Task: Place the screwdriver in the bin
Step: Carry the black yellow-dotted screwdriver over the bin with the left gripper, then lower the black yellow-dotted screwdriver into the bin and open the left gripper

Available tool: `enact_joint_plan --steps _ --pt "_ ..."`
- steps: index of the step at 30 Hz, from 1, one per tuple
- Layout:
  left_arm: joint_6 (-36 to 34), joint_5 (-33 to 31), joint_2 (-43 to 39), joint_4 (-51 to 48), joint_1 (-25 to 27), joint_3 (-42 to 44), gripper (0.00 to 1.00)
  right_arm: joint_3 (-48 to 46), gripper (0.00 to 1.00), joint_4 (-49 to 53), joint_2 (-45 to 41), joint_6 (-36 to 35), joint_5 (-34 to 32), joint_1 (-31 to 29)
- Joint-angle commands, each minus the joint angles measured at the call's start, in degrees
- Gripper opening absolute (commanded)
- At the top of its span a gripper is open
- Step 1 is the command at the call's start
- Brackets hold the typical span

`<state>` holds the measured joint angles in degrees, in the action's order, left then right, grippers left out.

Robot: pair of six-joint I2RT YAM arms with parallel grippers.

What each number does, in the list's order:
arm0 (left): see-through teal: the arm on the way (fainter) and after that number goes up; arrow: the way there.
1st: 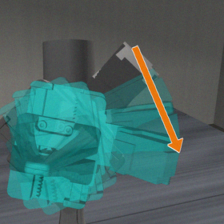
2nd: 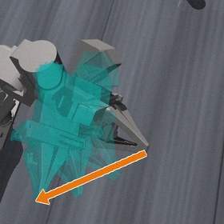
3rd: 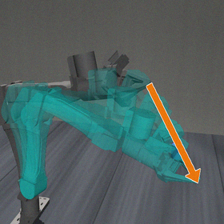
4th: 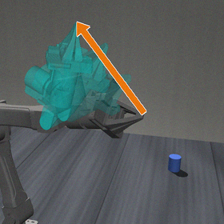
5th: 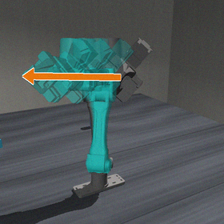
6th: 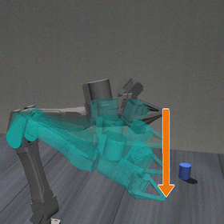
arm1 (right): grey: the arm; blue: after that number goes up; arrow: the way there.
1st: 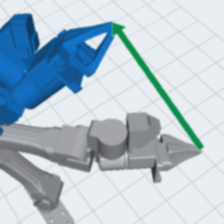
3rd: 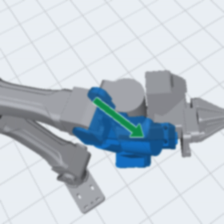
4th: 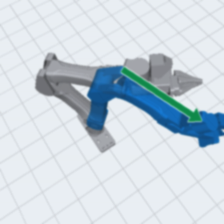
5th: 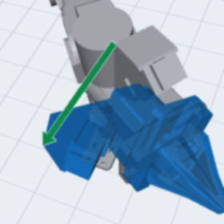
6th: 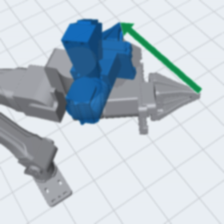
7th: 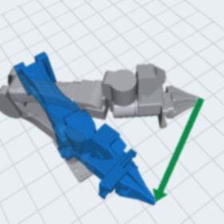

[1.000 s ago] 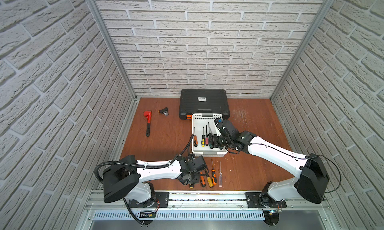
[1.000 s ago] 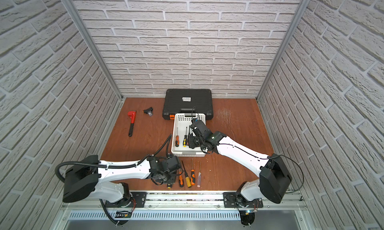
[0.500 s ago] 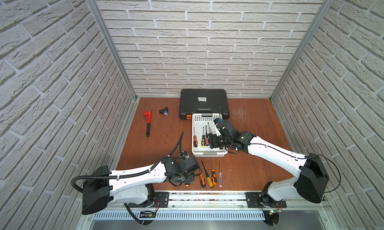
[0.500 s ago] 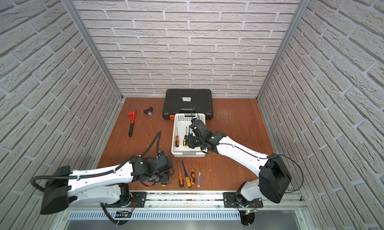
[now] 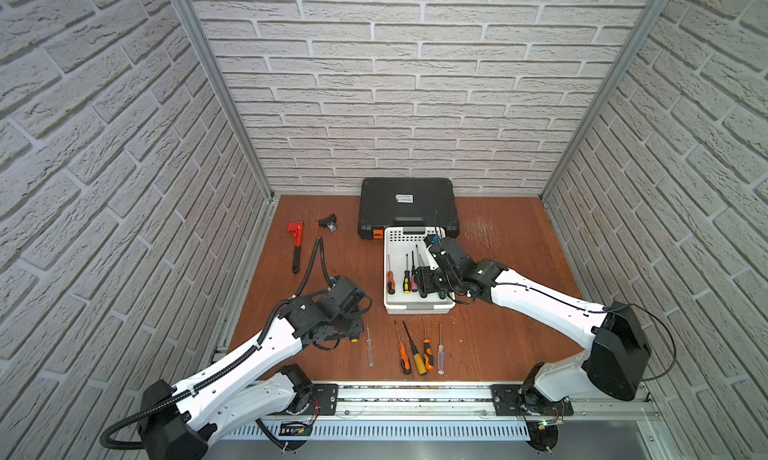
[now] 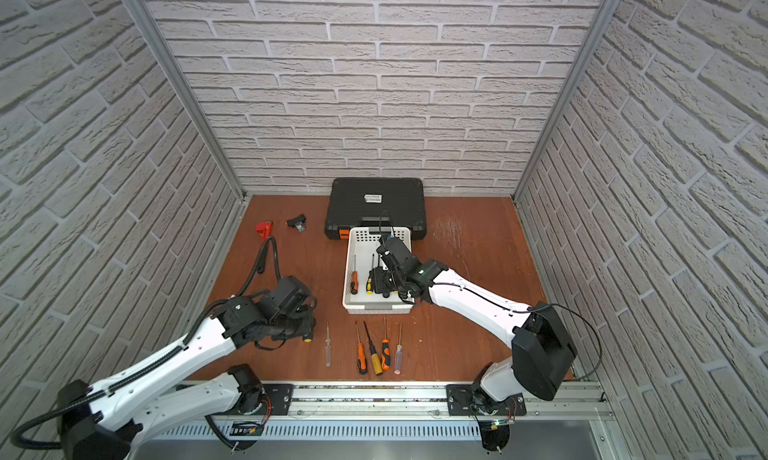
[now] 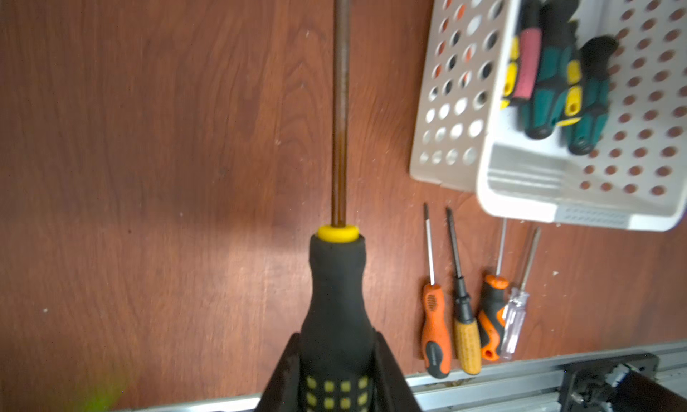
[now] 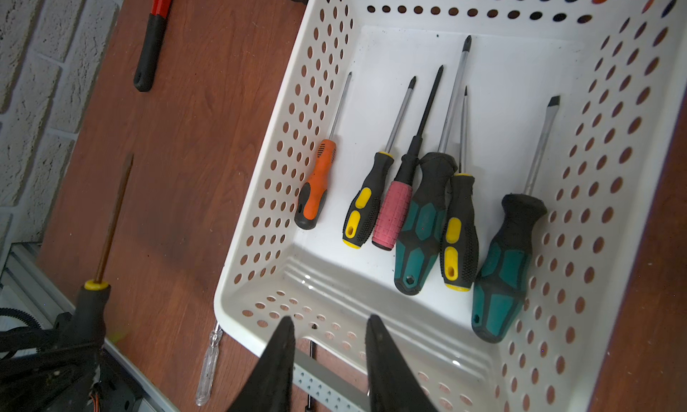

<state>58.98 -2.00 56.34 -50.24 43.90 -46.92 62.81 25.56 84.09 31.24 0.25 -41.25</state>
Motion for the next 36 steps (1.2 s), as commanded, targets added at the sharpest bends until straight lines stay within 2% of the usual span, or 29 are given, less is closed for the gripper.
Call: enact_joint_plan --steps 1,4,7,11,19,29,36 --pt "-9.9 4.3 5.7 6.9 -1.6 -6.6 0.18 0.9 0.34 0.8 -0.9 -1.3 -0.5 0.0" --pt "-11.5 9.5 13.0 13.4 -2.0 -11.1 0.18 -0.4 0.34 1.6 -2.3 -1.2 -1.3 0.3" --pt "-13.6 12.2 21.2 15.7 -2.2 -16.7 0.17 -1.5 0.34 2.5 -4.1 -1.1 -1.9 0.5" --pt "-15.6 12.0 30.3 15.2 -2.3 -24.3 0.16 -2.8 0.34 3.5 -6.9 -0.9 -3.3 0.6" --pt "-12.9 7.1 47.0 11.3 -3.3 -36.1 0.12 -4.3 0.34 3.7 -8.8 -0.3 -3.0 0.6" --pt "-10.9 0.8 52.7 10.1 -2.7 -36.2 0.12 -6.3 0.34 3.2 -9.2 -0.3 -1.4 0.6" --pt "-10.8 0.8 55.7 10.6 -2.5 -35.7 0.14 -6.4 0.34 2.7 -8.7 -0.2 -0.5 0.6"
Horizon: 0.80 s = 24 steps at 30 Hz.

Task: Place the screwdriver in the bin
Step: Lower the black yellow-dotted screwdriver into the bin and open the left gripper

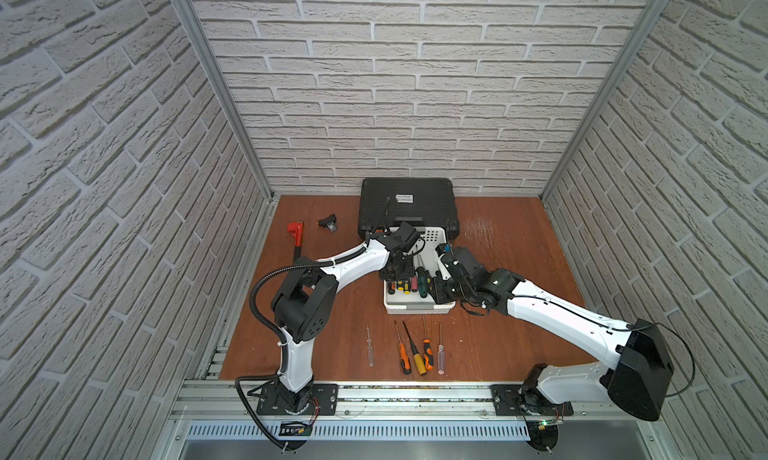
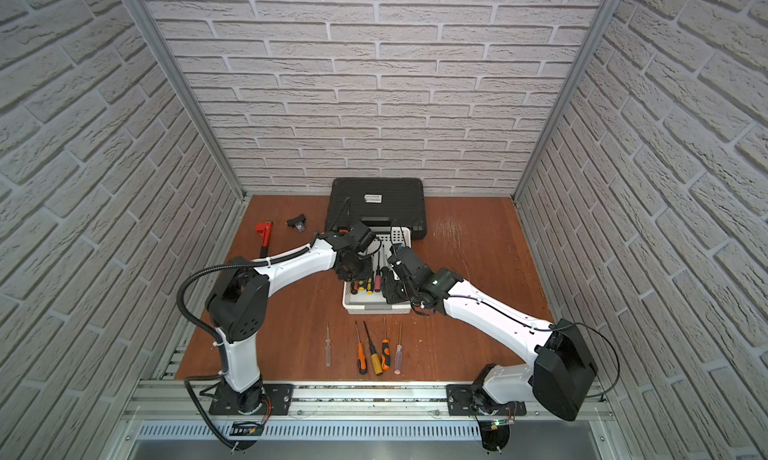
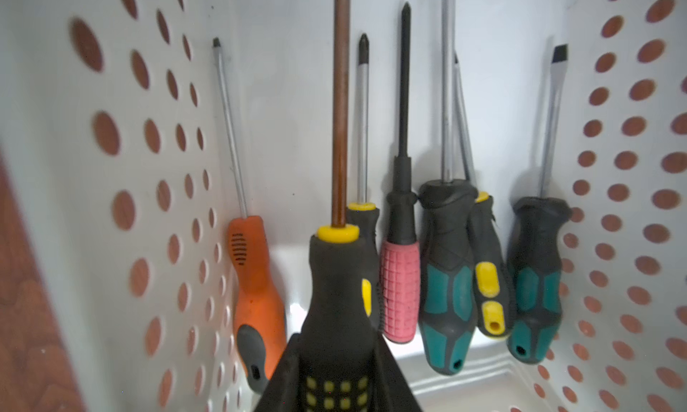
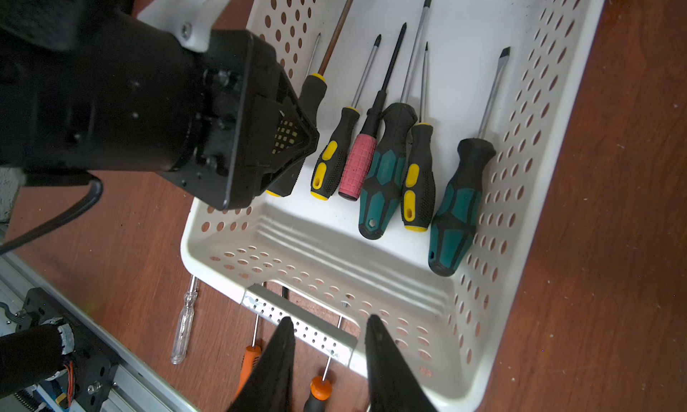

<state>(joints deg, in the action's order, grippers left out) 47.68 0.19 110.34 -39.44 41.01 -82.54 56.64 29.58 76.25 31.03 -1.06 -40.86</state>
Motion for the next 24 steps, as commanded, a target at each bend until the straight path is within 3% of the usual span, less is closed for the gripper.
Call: enact_joint_plan --steps 1,6,11,16,24 --pt "0.5 -1.3 1.9 0.4 0.4 0.2 0.14 -0.2 0.34 -1.2 -0.9 0.0 0.8 0.3" --pt "0.7 -1.1 2.5 2.2 0.6 0.6 0.15 0.0 0.34 -0.3 -1.5 -0.1 0.5 0.3" --pt "0.8 -1.4 2.1 3.0 1.1 1.0 0.32 0.1 0.34 0.1 -1.3 -0.1 0.6 0.3" --pt "1.2 -2.1 1.5 2.6 1.6 0.8 0.42 0.5 0.34 -0.2 -0.6 0.2 0.9 0.3" --pt "1.1 -2.6 -3.4 3.2 1.9 1.2 0.44 1.2 0.34 0.5 -0.6 0.1 0.7 0.3"
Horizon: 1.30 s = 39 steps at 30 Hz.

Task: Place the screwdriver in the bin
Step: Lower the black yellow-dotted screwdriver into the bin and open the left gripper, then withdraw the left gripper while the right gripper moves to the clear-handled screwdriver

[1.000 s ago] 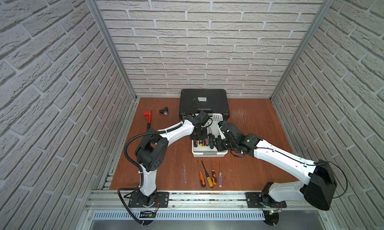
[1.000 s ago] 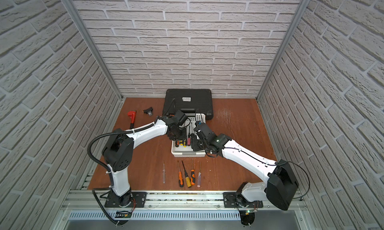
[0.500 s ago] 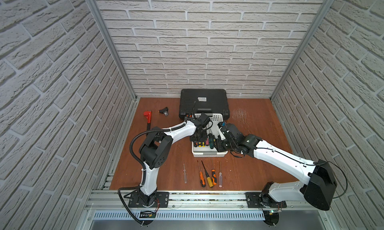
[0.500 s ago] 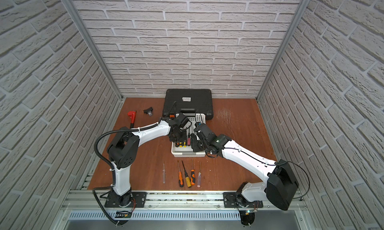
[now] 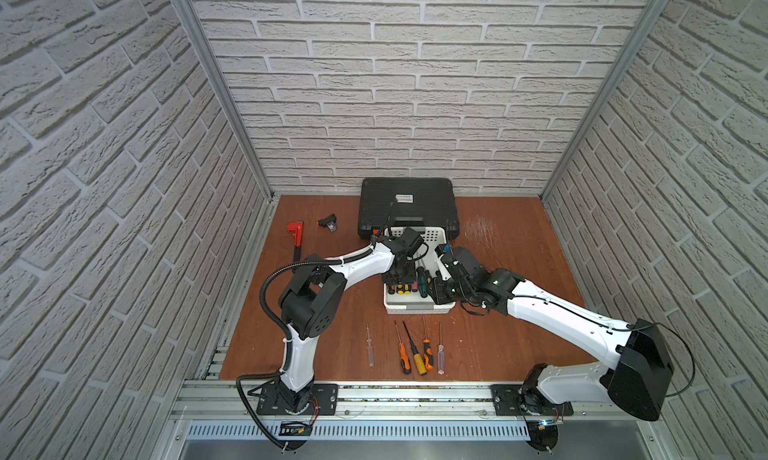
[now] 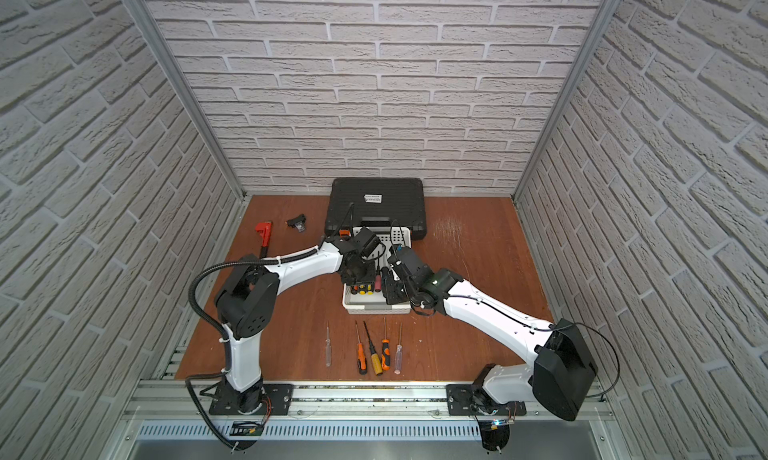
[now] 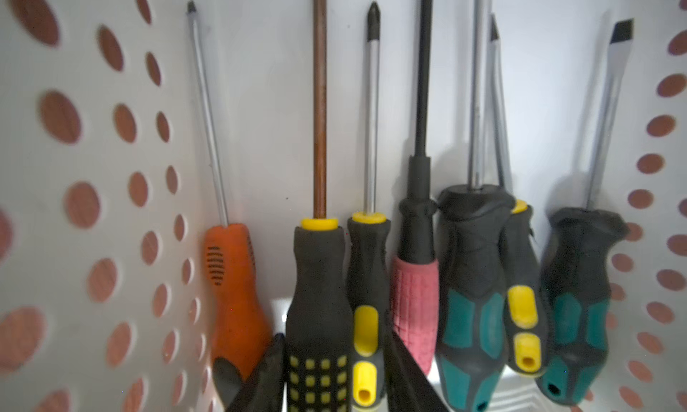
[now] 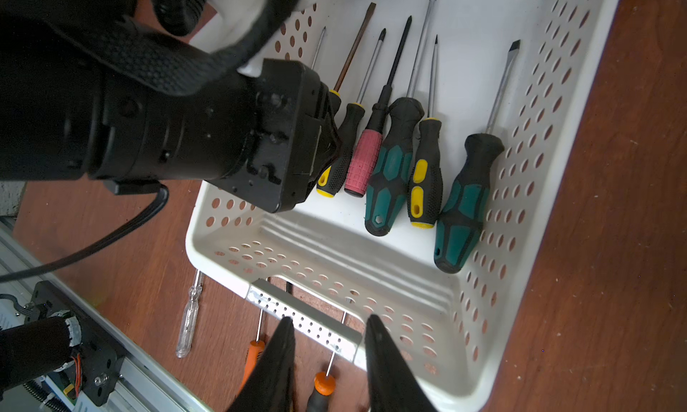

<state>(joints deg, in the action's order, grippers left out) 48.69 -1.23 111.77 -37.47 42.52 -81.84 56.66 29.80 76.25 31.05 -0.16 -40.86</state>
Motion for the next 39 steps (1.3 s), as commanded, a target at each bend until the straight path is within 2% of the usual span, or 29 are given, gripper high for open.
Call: enact_joint_plan --steps 1,8,17,22,26,29,31,34,39 --pt "-0.1 -1.4 -6.1 1.1 0.4 0.5 0.44 1.4 0.34 0.5 -0.6 0.0 -0.2 0.3" --pt "-2.1 -2.6 -16.8 -0.2 0.3 4.9 0.46 1.8 0.34 1.6 -1.8 0.0 -1.2 0.2" --pt "-2.2 -4.6 -33.0 2.5 0.2 20.0 0.50 0.7 0.34 3.1 -1.9 0.5 -1.4 -0.2" --pt "-0.2 -7.8 -40.8 3.3 -0.2 27.3 0.52 -0.9 0.36 8.6 -5.6 2.3 -4.6 -3.7" --pt "1.0 -9.6 -44.5 4.2 -1.3 31.2 0.53 -4.5 0.39 13.0 -8.8 7.2 -7.3 -10.0" --pt "1.8 -10.2 -45.9 5.1 -2.2 33.2 0.53 -7.9 0.41 15.8 -10.6 13.6 -8.2 -15.6" --pt "2.6 -11.7 -46.9 5.6 -2.3 34.6 0.53 -10.6 0.47 16.2 -11.7 18.5 -7.7 -18.5" --pt "2.9 -12.0 -48.2 6.7 -3.2 36.4 0.54 -14.3 0.52 14.0 -12.0 24.0 -5.5 -20.1" --pt "2.9 -10.4 -47.6 6.9 -4.6 37.5 0.55 -18.8 0.52 4.9 -8.0 28.5 -2.0 -20.4"
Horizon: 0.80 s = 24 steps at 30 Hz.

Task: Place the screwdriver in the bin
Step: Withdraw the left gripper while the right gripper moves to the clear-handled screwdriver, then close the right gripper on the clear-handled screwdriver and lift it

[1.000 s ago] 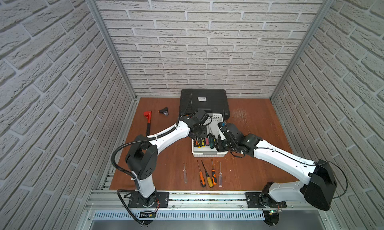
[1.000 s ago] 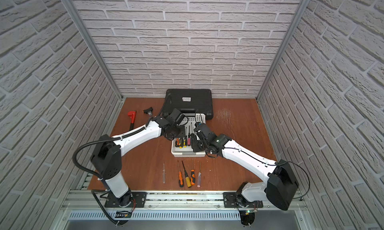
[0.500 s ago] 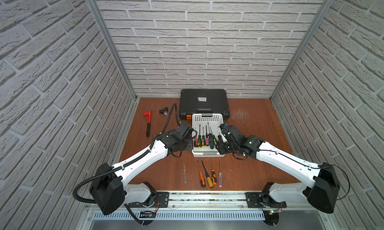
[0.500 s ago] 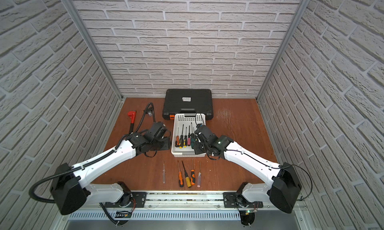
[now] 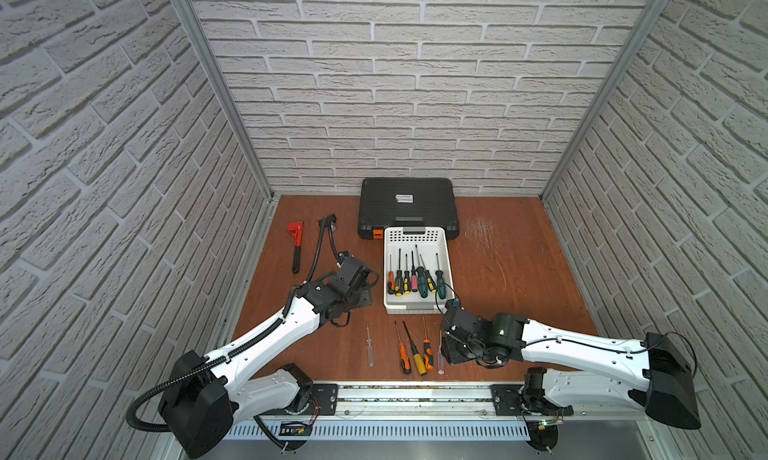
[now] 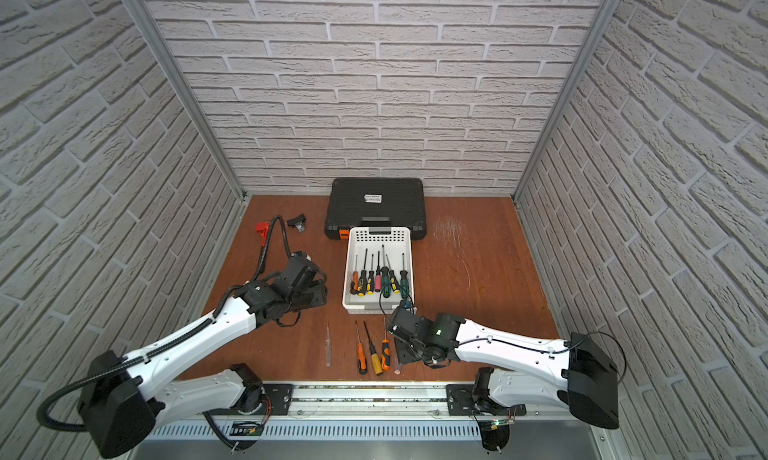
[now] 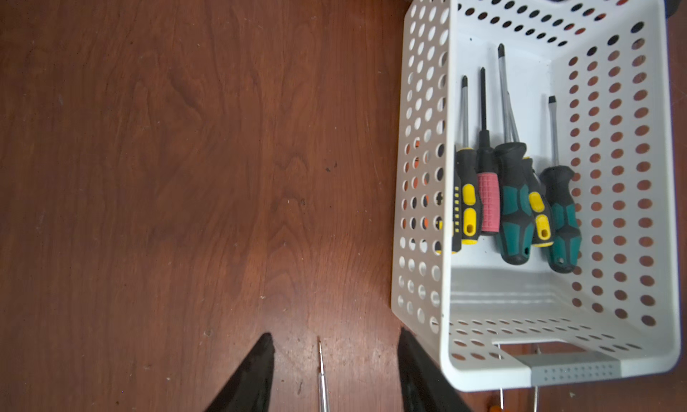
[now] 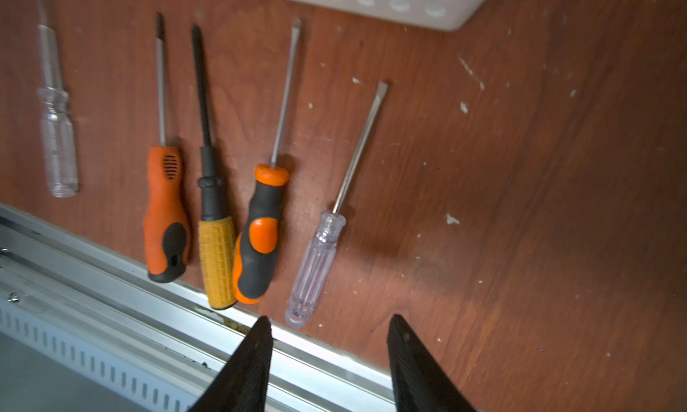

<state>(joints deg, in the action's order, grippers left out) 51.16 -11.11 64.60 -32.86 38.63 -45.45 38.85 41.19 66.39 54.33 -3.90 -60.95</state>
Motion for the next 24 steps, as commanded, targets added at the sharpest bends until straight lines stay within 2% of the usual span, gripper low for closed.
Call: enact_joint_plan --steps 1,7,11,24 --pt "0.7 -0.2 -0.3 2.4 -0.9 1.3 0.55 -0.7 0.52 -7.5 3.5 5.2 2.1 -0.4" --pt "1.8 0.5 -1.6 3.7 -1.4 3.7 0.55 1.1 0.48 -8.1 9.4 4.6 2.3 -0.3" --pt "2.2 0.7 -1.9 3.5 -2.0 4.3 0.55 0.9 0.41 -7.7 10.9 5.3 1.8 -0.3" --pt "2.3 0.3 -2.7 3.0 -2.6 4.6 0.55 1.9 0.33 -8.6 16.6 3.1 1.6 -0.2"
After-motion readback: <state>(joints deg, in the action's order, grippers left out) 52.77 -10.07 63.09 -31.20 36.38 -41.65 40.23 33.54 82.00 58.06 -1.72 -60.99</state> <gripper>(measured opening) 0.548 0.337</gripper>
